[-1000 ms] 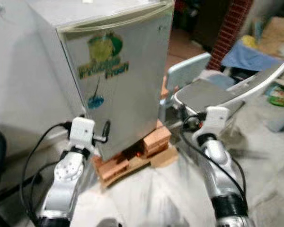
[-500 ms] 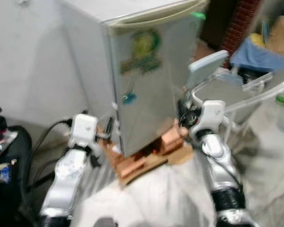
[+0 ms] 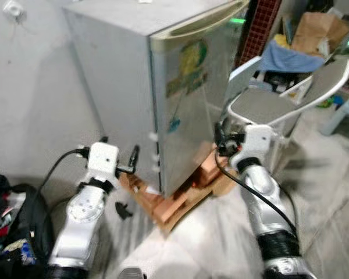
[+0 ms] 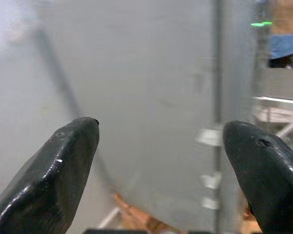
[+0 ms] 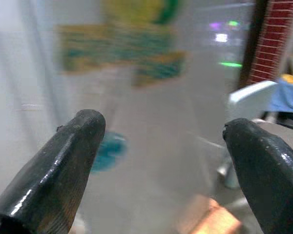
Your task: Restocking fridge
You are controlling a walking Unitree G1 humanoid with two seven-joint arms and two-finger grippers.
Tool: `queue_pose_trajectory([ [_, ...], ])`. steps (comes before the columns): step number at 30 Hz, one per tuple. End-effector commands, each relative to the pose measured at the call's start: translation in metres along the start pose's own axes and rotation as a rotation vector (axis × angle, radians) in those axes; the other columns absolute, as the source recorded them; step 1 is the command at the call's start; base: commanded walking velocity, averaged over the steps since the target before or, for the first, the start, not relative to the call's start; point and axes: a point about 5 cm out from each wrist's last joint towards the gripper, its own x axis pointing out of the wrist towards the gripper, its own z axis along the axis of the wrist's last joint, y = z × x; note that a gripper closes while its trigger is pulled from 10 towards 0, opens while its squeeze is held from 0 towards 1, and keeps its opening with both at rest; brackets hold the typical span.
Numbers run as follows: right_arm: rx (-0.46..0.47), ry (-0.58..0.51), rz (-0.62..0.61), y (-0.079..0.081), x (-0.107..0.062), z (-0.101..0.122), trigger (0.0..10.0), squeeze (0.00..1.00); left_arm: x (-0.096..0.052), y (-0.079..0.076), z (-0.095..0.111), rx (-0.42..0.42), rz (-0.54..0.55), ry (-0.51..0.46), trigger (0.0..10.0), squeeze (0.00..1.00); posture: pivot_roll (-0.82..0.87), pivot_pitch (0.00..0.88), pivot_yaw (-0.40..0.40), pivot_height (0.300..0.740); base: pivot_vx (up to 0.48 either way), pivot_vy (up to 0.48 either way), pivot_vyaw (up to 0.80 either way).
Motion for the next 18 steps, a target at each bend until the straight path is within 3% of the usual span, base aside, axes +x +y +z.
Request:
queue_pose_trajectory([
  [1, -0.041, -0.042, -0.013, -0.0093, 0.0009, 0.0102, 10.0, 0.00, 0.0019, -0.0072, 0.0045, -0.010, -0.021, -0.018, 10.0, 0.00, 0.10, 0.000, 0.007, 0.740, 0.251, 0.409, 0.00],
  [7, -0.050, -0.037, -0.008, -0.0085, -0.0012, 0.0093, 10.0, 0.00, -0.0002, -0.0095, 0.0078, -0.006, -0.036, -0.045, 10.0, 0.00, 0.10, 0.005, -0.003, 0.740, 0.090, 0.068, 0.00],
  [18, -0.053, -0.034, -0.004, -0.0074, -0.0018, 0.0094, 10.0, 0.00, -0.0003, -0.0143, 0.0109, -0.010, -0.087, -0.073, 10.0, 0.00, 0.10, 0.006, -0.013, 0.740, 0.029, 0.000, -0.80],
])
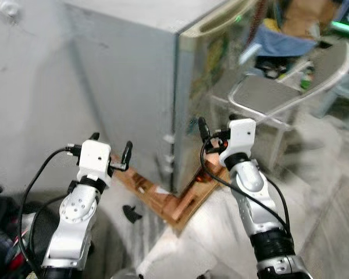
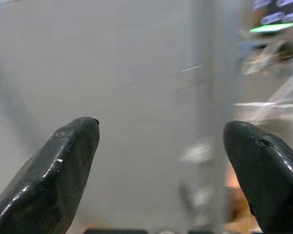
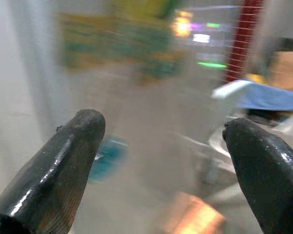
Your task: Restocking fridge
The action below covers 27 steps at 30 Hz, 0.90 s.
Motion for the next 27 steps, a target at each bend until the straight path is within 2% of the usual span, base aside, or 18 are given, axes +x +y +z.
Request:
queue_pose_trajectory([
  [1, 0.006, -0.014, 0.001, 0.002, 0.000, 0.004, 10.0, 0.00, -0.003, 0.002, 0.000, 0.001, -0.014, -0.002, 10.0, 0.00, 0.10, 0.006, -0.013, 0.740, 0.315, 0.000, -0.80],
  [8, 0.005, -0.011, 0.004, 0.001, -0.001, 0.002, 10.0, 0.00, -0.003, -0.001, -0.001, 0.003, -0.010, -0.002, 10.0, 0.00, 0.10, 0.002, -0.016, 0.740, 0.215, 0.000, -0.72],
  [13, 0.000, -0.009, 0.010, 0.001, -0.001, 0.003, 10.0, 0.00, -0.002, 0.005, -0.002, 0.015, 0.012, 0.000, 10.0, 0.00, 0.10, 0.002, -0.017, 0.740, 0.000, 0.000, 0.00],
  [27, -0.024, 0.002, 0.000, -0.004, 0.001, 0.004, 10.0, 0.00, 0.004, 0.009, 0.002, 0.022, 0.015, -0.019, 10.0, 0.00, 0.10, 0.017, -0.013, 0.740, 0.000, 0.000, -0.80],
])
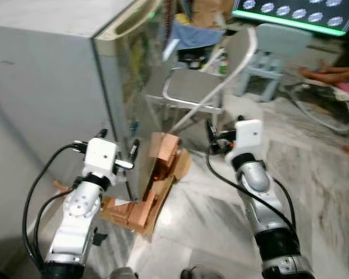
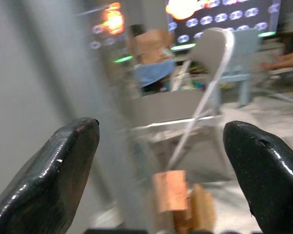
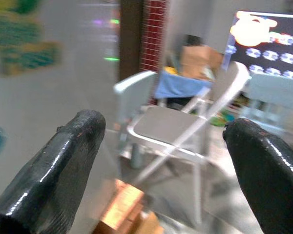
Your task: Restocking fridge
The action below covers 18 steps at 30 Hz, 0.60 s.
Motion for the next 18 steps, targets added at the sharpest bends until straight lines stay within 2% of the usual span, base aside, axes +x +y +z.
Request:
queue_pose_trajectory([
  [1, -0.002, -0.012, -0.028, -0.007, 0.000, 0.003, 10.0, 0.00, 0.002, -0.004, 0.000, -0.003, -0.011, -0.005, 10.0, 0.00, 0.10, 0.017, -0.013, 0.740, 0.000, 0.000, -0.80],
  [5, 0.009, -0.019, -0.011, -0.007, -0.003, 0.005, 10.0, 0.00, 0.008, 0.003, -0.003, 0.021, 0.052, 0.011, 10.0, 0.00, 0.09, 0.027, -0.012, 0.740, 0.000, 0.000, -0.76],
  [10, 0.002, -0.012, -0.010, -0.004, -0.011, 0.004, 10.0, 0.00, 0.011, 0.018, -0.008, 0.022, 0.156, 0.045, 10.0, 0.00, 0.06, 0.038, -0.002, 0.740, 0.000, 0.000, 0.00],
  [12, 0.014, 0.005, -0.020, -0.003, -0.022, 0.002, 10.0, 0.00, 0.014, 0.033, -0.013, 0.009, 0.272, 0.091, 10.0, 0.00, 0.05, 0.049, -0.013, 0.740, 0.000, 0.000, 0.00],
  [18, 0.019, 0.054, -0.018, -0.005, -0.036, -0.007, 10.0, 0.00, 0.020, 0.043, -0.017, -0.002, 0.340, 0.114, 10.0, 0.00, 0.05, 0.081, -0.025, 0.740, 0.000, 0.000, 0.00],
])
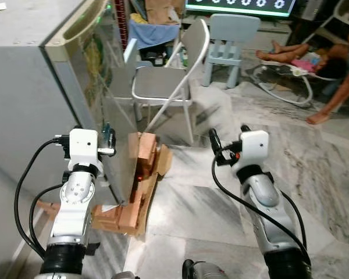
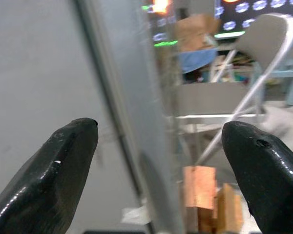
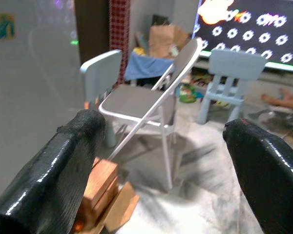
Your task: Restocking fridge
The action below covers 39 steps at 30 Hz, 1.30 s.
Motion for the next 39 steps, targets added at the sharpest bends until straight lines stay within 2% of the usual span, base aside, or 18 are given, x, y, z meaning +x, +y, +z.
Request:
queue_pose_trajectory([
  [1, -0.004, -0.007, 0.008, -0.001, -0.002, 0.004, 10.0, 0.00, 0.002, 0.002, -0.003, -0.006, 0.022, 0.019, 10.0, 0.00, 0.05, 0.081, -0.025, 0.740, 0.000, 0.000, 0.00],
  [4, 0.003, 0.009, -0.010, -0.002, -0.009, 0.004, 10.0, 0.00, 0.008, 0.003, -0.007, 0.005, 0.060, 0.032, 10.0, 0.00, 0.03, 0.088, -0.025, 0.740, 0.000, 0.000, 0.00],
  [5, 0.007, 0.011, -0.016, -0.002, -0.011, 0.006, 10.0, 0.00, 0.012, 0.003, -0.010, -0.013, 0.066, 0.046, 10.0, 0.00, 0.02, 0.098, -0.021, 0.740, 0.000, 0.000, 0.00],
  [9, 0.001, 0.016, -0.027, -0.004, -0.016, 0.009, 10.0, 0.00, 0.022, -0.007, -0.007, -0.066, 0.015, 0.046, 10.0, 0.00, 0.00, 0.116, -0.016, 0.740, 0.000, 0.000, 0.00],
  [12, -0.005, 0.036, -0.040, -0.008, -0.020, 0.008, 10.0, 0.00, 0.035, -0.018, -0.001, -0.085, -0.027, 0.045, 10.0, 0.00, -0.01, 0.124, -0.020, 0.740, 0.000, 0.000, 0.00],
  [18, -0.007, 0.051, -0.031, -0.007, -0.023, 0.007, 10.0, 0.00, 0.048, -0.028, 0.003, -0.078, -0.005, 0.056, 10.0, 0.00, -0.02, 0.127, -0.023, 0.740, 0.000, 0.000, 0.00],
  [26, -0.008, 0.092, -0.041, -0.010, -0.035, 0.006, 10.0, 0.00, 0.057, -0.017, 0.001, -0.044, 0.075, 0.069, 10.0, 0.00, -0.02, 0.122, -0.012, 0.740, 0.000, 0.000, 0.00],
  [32, -0.014, 0.112, -0.047, -0.012, -0.040, 0.004, 10.0, 0.00, 0.062, -0.015, 0.002, -0.046, 0.086, 0.065, 10.0, 0.00, -0.02, 0.112, -0.010, 0.740, 0.000, 0.000, 0.00],
  [36, -0.014, 0.111, -0.044, -0.011, -0.037, 0.005, 10.0, 0.00, 0.067, -0.021, 0.009, -0.053, 0.043, 0.046, 10.0, 0.00, -0.02, 0.115, -0.010, 0.740, 0.000, 0.000, 0.00],
  [37, -0.013, 0.111, -0.043, -0.010, -0.036, 0.006, 10.0, 0.00, 0.069, -0.032, 0.016, -0.061, -0.023, 0.026, 10.0, 0.00, -0.02, 0.108, -0.011, 0.740, 0.000, 0.000, 0.00],
  [39, -0.012, 0.124, -0.038, -0.010, -0.037, 0.004, 10.0, 0.00, 0.071, -0.042, 0.021, -0.061, -0.087, 0.013, 10.0, 0.00, -0.02, 0.107, -0.010, 0.740, 0.000, 0.000, 0.00],
])
